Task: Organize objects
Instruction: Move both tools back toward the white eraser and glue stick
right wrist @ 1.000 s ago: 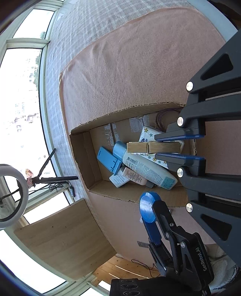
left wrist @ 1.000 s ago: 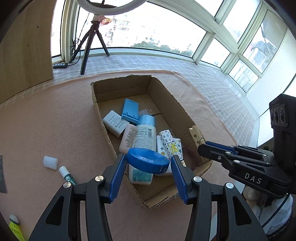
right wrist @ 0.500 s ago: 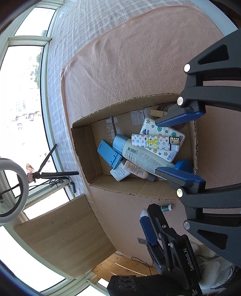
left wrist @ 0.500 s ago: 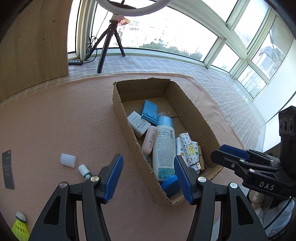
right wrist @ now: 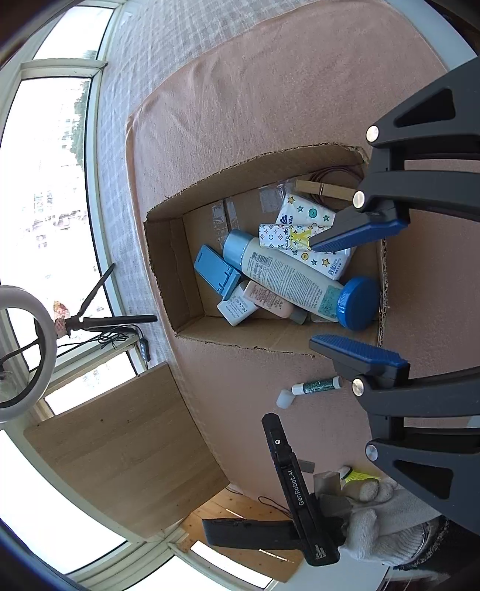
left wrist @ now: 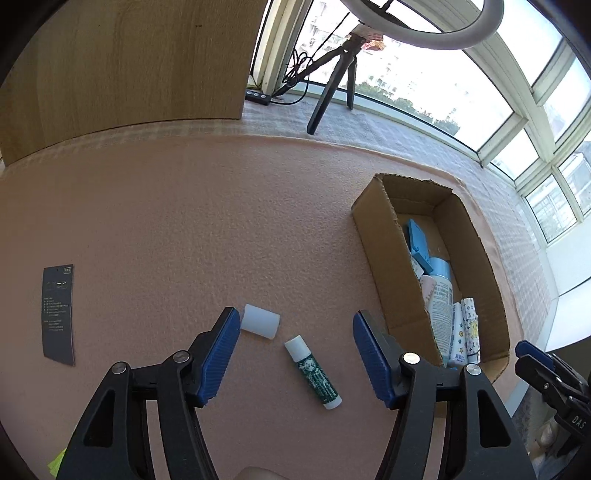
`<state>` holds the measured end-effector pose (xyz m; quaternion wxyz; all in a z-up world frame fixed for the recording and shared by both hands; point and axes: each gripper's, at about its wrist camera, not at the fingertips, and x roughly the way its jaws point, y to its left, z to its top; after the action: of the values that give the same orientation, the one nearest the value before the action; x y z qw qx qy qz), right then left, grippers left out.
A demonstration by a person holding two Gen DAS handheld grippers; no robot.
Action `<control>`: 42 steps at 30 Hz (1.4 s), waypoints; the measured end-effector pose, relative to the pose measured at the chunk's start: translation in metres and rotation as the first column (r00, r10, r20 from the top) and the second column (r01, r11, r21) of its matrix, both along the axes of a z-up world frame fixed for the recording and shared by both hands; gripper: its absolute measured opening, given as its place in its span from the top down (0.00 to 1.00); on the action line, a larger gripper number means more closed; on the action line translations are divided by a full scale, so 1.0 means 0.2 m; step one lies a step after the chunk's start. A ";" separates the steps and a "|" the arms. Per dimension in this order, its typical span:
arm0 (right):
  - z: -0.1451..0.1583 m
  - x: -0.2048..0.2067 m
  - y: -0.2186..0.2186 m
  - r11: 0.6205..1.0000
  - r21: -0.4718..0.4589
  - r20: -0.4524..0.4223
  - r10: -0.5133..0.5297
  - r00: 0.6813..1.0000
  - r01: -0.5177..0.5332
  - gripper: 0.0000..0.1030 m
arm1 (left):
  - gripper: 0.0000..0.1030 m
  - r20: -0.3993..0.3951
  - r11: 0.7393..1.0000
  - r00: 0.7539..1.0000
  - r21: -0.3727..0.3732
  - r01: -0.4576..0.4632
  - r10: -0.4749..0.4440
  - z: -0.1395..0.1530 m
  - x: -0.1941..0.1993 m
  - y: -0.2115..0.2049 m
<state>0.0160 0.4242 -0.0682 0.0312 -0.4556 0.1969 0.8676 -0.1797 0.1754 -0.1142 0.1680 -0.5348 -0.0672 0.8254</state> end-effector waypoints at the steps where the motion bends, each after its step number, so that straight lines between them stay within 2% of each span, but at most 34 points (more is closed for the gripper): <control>1: 0.00 0.00 -0.01 1.000 -0.005 -0.003 0.003 1.000 -0.003 0.58 | 0.35 0.013 1.000 1.000 -0.012 -0.009 0.009 -0.02 -0.03 -0.02; 7: 0.01 0.02 -0.11 0.999 -0.015 -0.006 0.030 1.000 -0.031 0.58 | 0.35 0.067 0.999 0.997 -0.034 -0.036 0.038 -0.12 -0.12 -0.09; 15: -0.02 0.05 -0.22 0.998 -0.034 0.011 0.049 0.999 -0.049 0.58 | 0.36 0.087 0.997 0.996 -0.075 -0.001 0.008 -0.20 -0.17 -0.02; 17: -0.04 0.05 -0.25 0.998 -0.040 0.017 0.051 0.999 -0.051 0.58 | 0.43 0.089 0.995 0.996 -0.101 0.014 -0.005 -0.23 -0.18 0.01; 19: -0.05 0.05 -0.28 0.997 -0.044 0.024 0.059 0.998 -0.058 0.58 | 0.55 0.092 0.991 0.995 -0.129 0.039 -0.028 -0.26 -0.18 0.04; 23: -0.06 0.04 -0.34 0.996 -0.052 0.026 0.071 0.997 -0.070 0.58 | 0.60 0.061 0.981 0.995 -0.170 0.093 -0.084 -0.27 -0.12 0.05; 29: -0.08 0.01 -0.44 0.993 -0.053 0.032 0.106 0.994 -0.104 0.58 | 0.63 0.039 0.978 0.992 -0.165 0.126 -0.121 -0.27 -0.01 -0.05; 35: -0.11 -0.07 -0.54 0.987 -0.060 0.049 0.149 0.988 -0.146 0.58 | 0.65 0.035 0.979 0.992 -0.164 0.125 -0.121 -0.25 0.05 -0.14; 42: -0.20 -0.22 -0.65 0.978 -0.046 0.074 0.208 0.975 -0.205 0.58 | 0.64 0.047 0.987 0.992 -0.106 0.118 -0.114 -0.21 0.08 -0.22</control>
<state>-0.0281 0.2947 -0.1089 -0.0602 -0.5076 0.1636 0.8438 -0.1630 0.1307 -0.1572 0.1849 -0.5628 0.0055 0.8056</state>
